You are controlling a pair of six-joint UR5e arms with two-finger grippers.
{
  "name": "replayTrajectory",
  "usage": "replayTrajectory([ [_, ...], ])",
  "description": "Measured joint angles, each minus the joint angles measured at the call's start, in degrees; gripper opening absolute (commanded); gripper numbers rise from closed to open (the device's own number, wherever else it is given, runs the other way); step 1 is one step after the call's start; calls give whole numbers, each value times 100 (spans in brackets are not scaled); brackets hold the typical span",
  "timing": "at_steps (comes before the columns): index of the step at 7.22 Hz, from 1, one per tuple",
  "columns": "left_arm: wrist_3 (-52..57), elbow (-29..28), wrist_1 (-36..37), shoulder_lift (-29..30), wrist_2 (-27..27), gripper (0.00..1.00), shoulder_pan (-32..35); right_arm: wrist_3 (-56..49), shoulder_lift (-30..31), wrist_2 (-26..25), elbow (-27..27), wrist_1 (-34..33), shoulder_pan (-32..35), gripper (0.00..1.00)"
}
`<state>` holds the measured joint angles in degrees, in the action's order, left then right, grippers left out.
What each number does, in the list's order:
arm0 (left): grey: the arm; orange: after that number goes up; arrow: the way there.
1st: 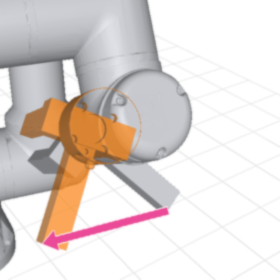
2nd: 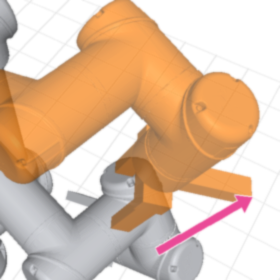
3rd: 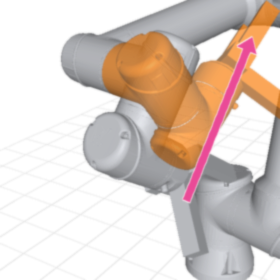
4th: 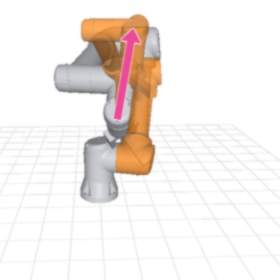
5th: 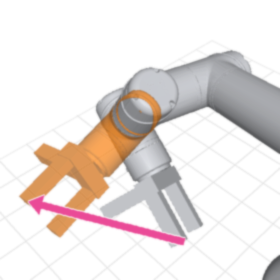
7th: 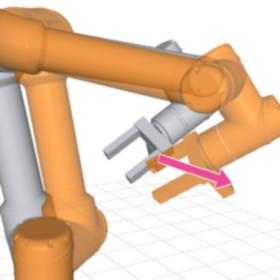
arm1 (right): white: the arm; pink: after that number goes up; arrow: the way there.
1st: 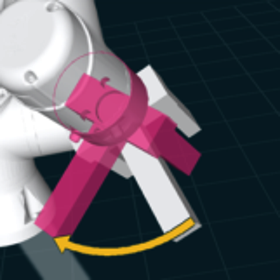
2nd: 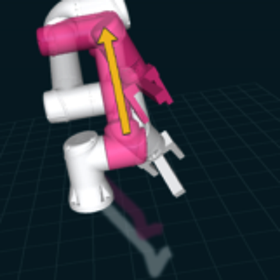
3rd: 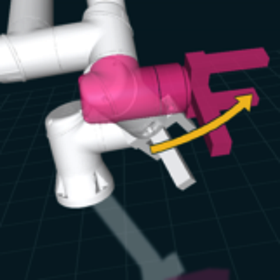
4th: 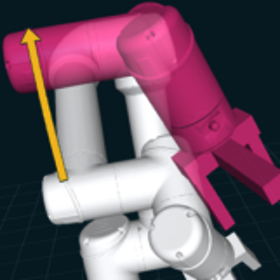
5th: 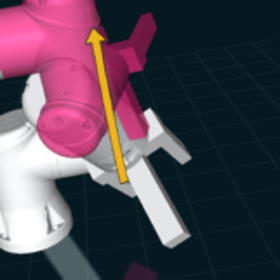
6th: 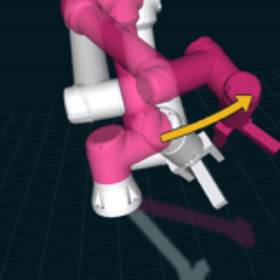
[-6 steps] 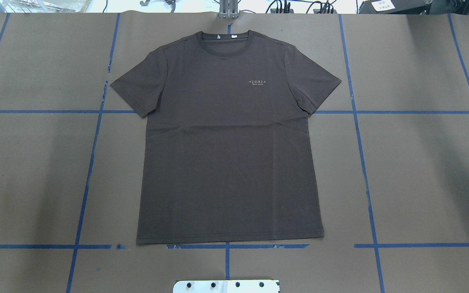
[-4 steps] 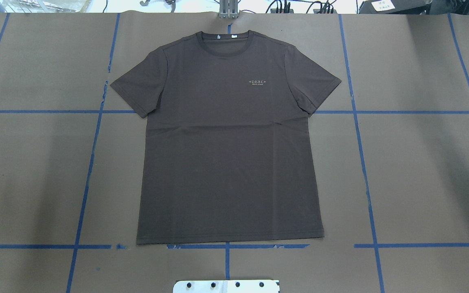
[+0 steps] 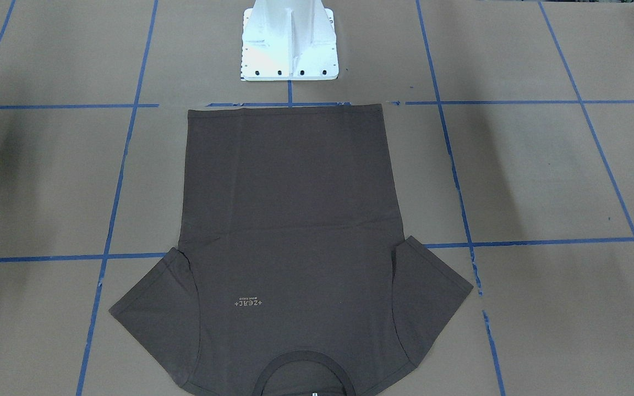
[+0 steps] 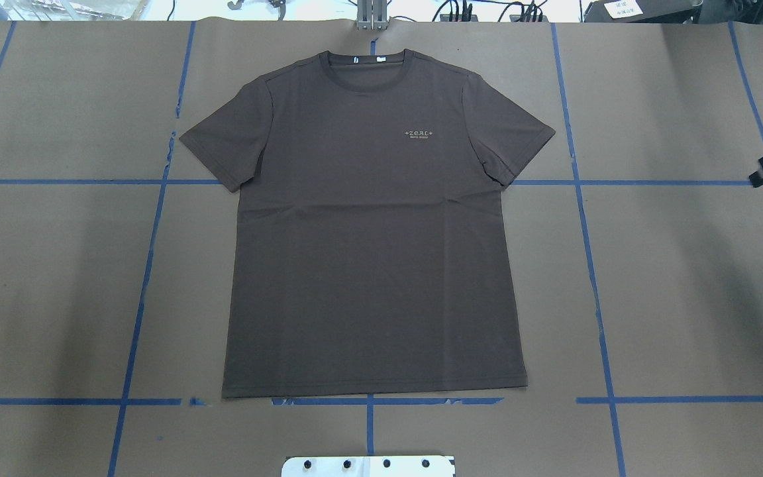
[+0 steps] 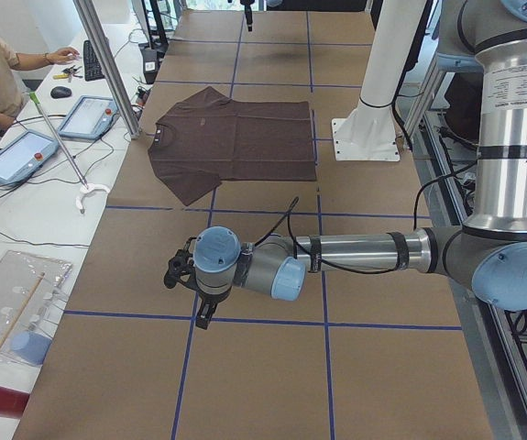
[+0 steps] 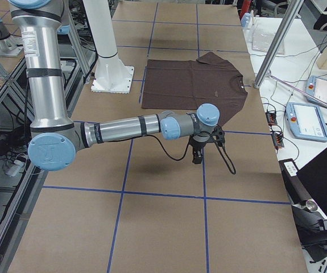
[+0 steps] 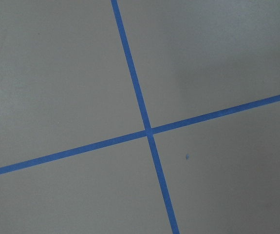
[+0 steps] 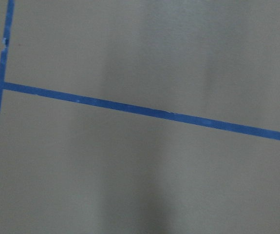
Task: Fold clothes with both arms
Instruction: 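Move the right gripper to the shirt sleeve farthest from the robot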
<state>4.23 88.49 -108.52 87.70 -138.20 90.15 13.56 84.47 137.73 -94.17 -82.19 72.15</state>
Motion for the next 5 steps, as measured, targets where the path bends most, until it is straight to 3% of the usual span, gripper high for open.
replayTrajectory([
  [3,2,-7,-341,-37,-169,100,-19,2243,-1010,-479,920,2019,-1075,100],
  [5,-14,-20,-504,-38,-211,100,-32,3665,-1980,-1430,1661,2370,-1629,89],
])
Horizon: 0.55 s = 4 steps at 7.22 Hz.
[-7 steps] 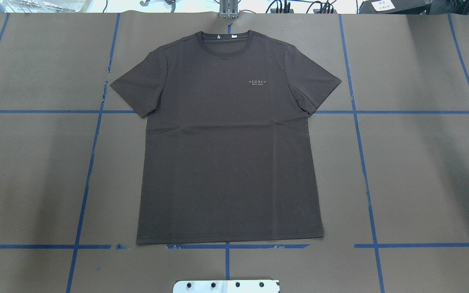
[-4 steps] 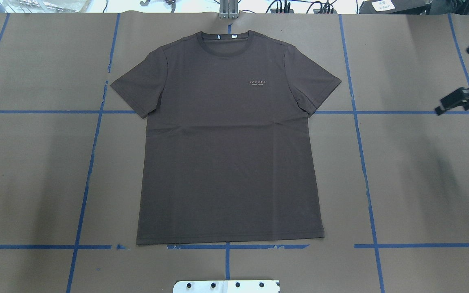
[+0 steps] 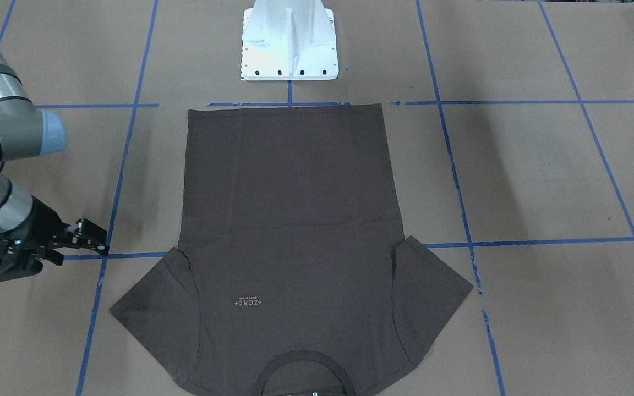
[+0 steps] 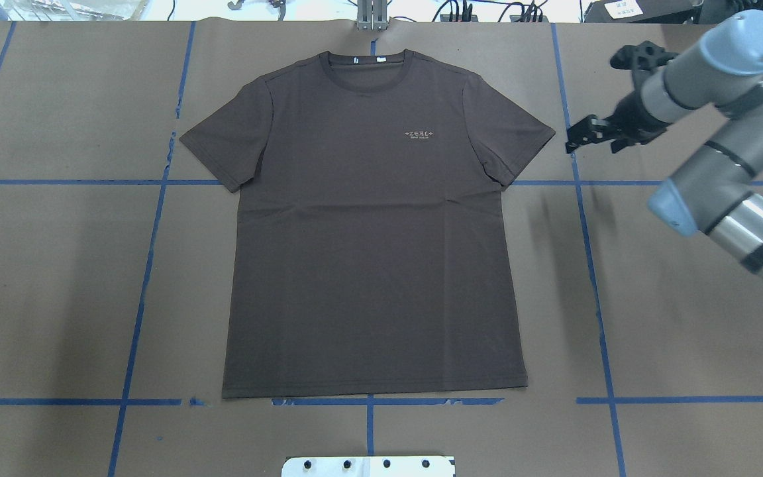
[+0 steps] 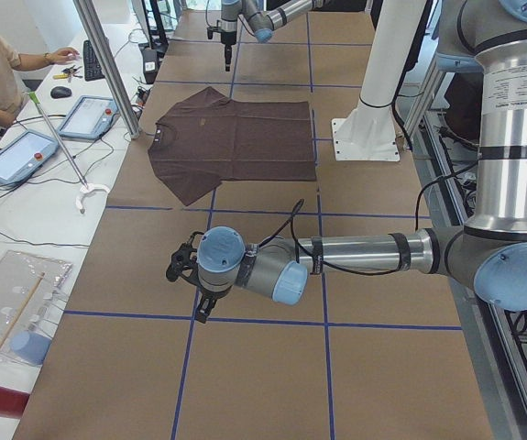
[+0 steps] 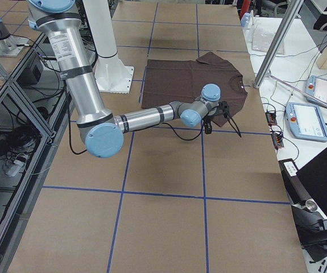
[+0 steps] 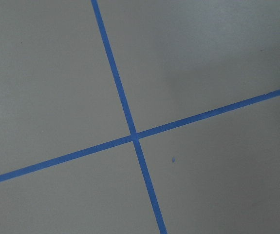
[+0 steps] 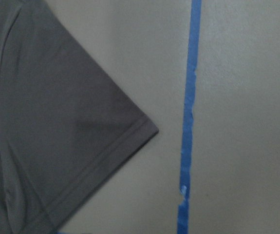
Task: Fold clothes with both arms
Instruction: 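Move the right gripper to the shirt sleeve farthest from the robot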
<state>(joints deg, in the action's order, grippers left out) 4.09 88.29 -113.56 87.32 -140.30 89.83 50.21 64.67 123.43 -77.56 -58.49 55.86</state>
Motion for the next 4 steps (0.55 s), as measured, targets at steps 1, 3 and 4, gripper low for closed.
replayTrajectory([
  [1,-3,-3,-17,-2,-6,100,-5,510,-350,-457,350,38,-143,85],
  [3,-3,-5,-25,-4,-12,100,-9,1238,-750,-906,834,61,-290,81],
  [4,3,-4,-28,-19,-10,100,-9,1403,-832,-1018,963,64,-341,79],
])
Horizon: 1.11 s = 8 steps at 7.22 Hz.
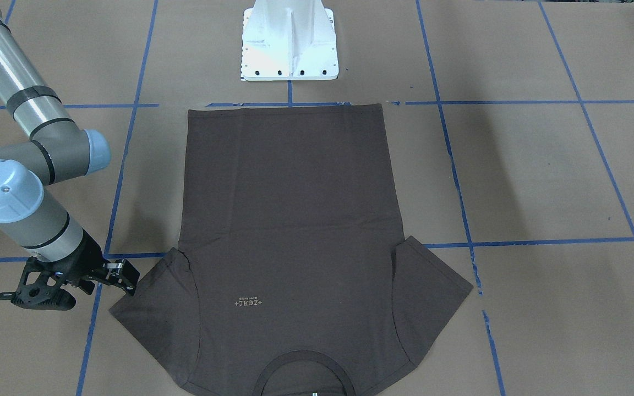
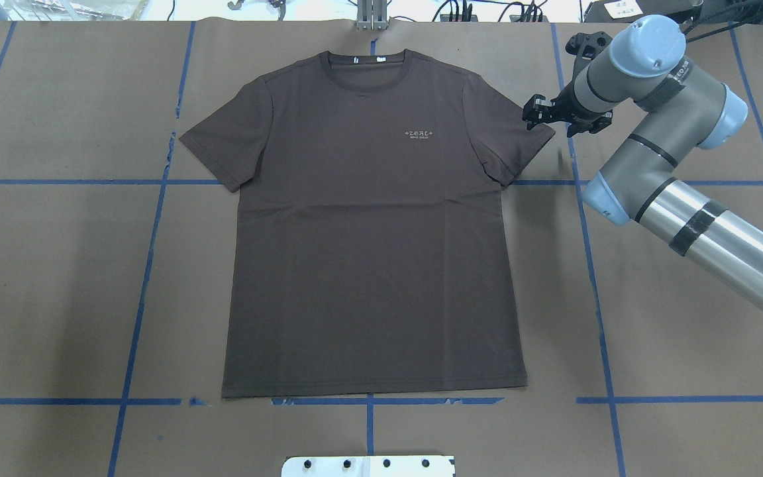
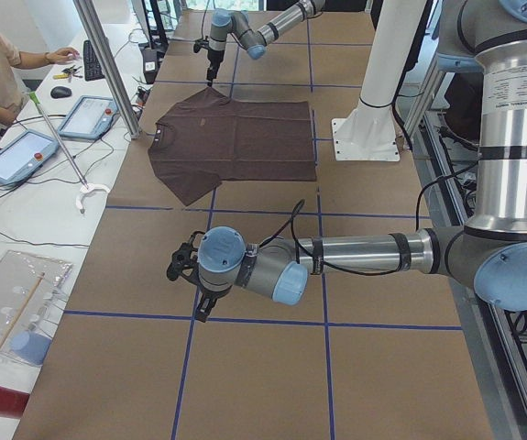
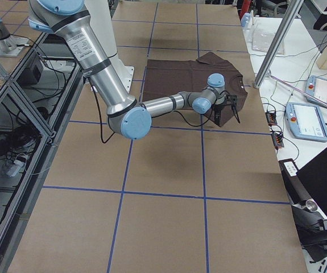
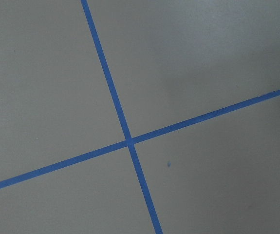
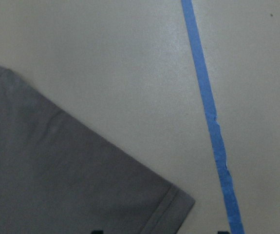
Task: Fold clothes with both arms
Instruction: 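Move the right gripper to the shirt sleeve farthest from the robot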
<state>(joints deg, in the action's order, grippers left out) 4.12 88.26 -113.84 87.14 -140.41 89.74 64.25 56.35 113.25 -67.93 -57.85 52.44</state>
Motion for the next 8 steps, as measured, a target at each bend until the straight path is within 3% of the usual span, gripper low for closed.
replayTrajectory([
  [1,6,6,-3,-27,-2,100,0,96,-69,-74,125,9,-31,77],
  [3,9,14,-6,-60,-4,100,0,151,-111,-187,274,32,-46,55],
  [8,10,20,-14,-68,-4,100,0,158,-154,-215,425,30,-50,54],
])
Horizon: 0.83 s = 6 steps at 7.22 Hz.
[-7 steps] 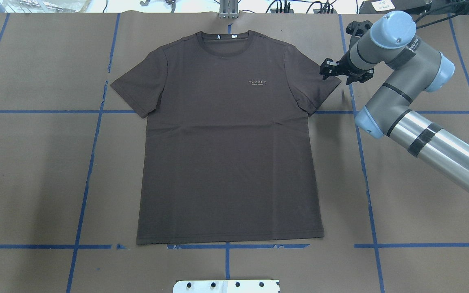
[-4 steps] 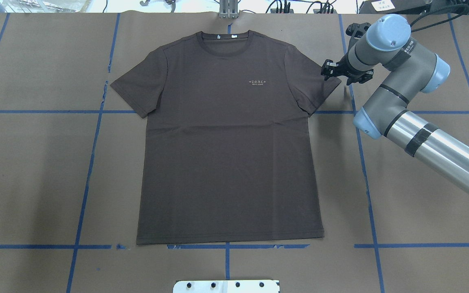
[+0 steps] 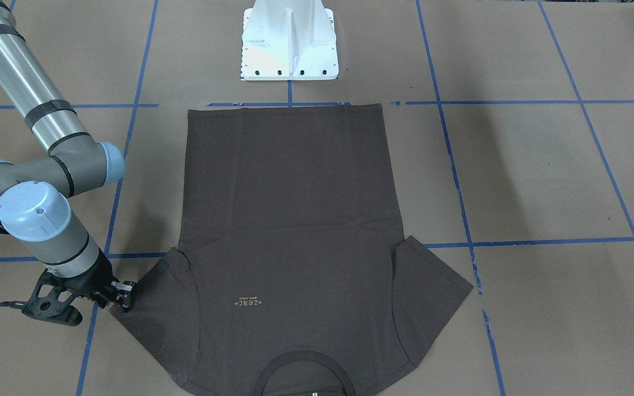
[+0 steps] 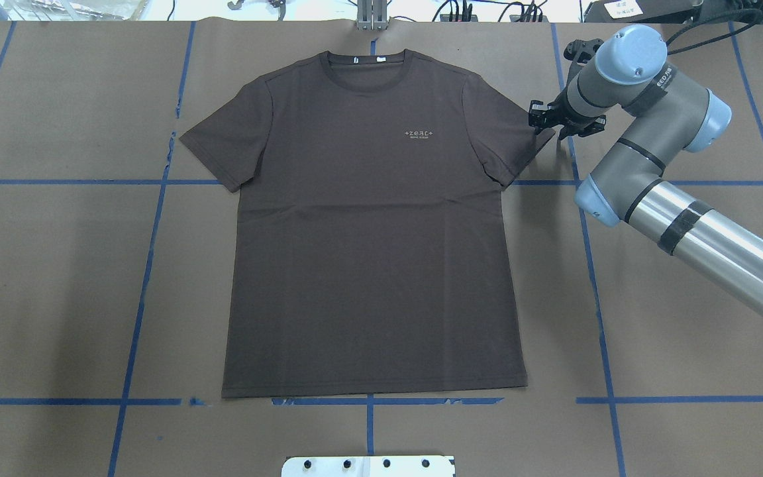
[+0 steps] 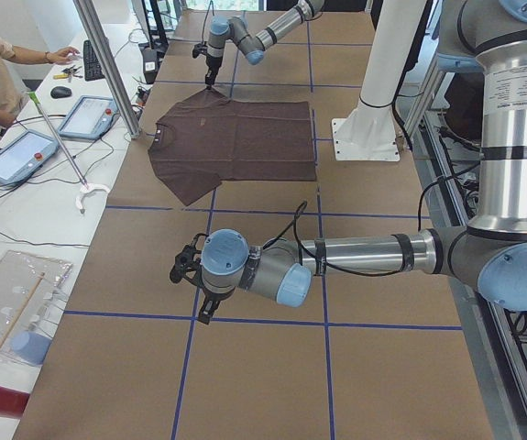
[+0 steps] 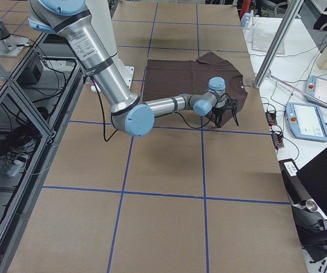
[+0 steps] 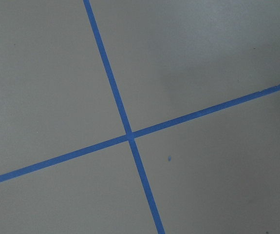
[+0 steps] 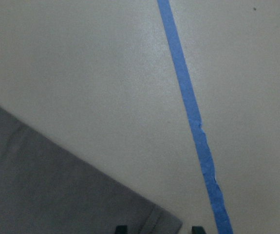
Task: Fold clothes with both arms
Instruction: 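Move the right gripper to the shirt sleeve farthest from the robot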
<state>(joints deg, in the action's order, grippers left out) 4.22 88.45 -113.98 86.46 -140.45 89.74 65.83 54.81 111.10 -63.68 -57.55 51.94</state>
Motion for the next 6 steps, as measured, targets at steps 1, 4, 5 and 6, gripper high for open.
replayTrajectory([
  [1,2,0,-1,-11,0,100,0,0,-46,0,68,4,0,55],
  [4,8,2,-1,-30,0,100,0,10,-108,0,208,28,5,50],
  [5,7,6,-1,-32,0,100,0,19,-110,0,218,36,8,1],
  [6,3,13,-1,-32,0,100,0,32,-109,-1,219,38,8,0],
])
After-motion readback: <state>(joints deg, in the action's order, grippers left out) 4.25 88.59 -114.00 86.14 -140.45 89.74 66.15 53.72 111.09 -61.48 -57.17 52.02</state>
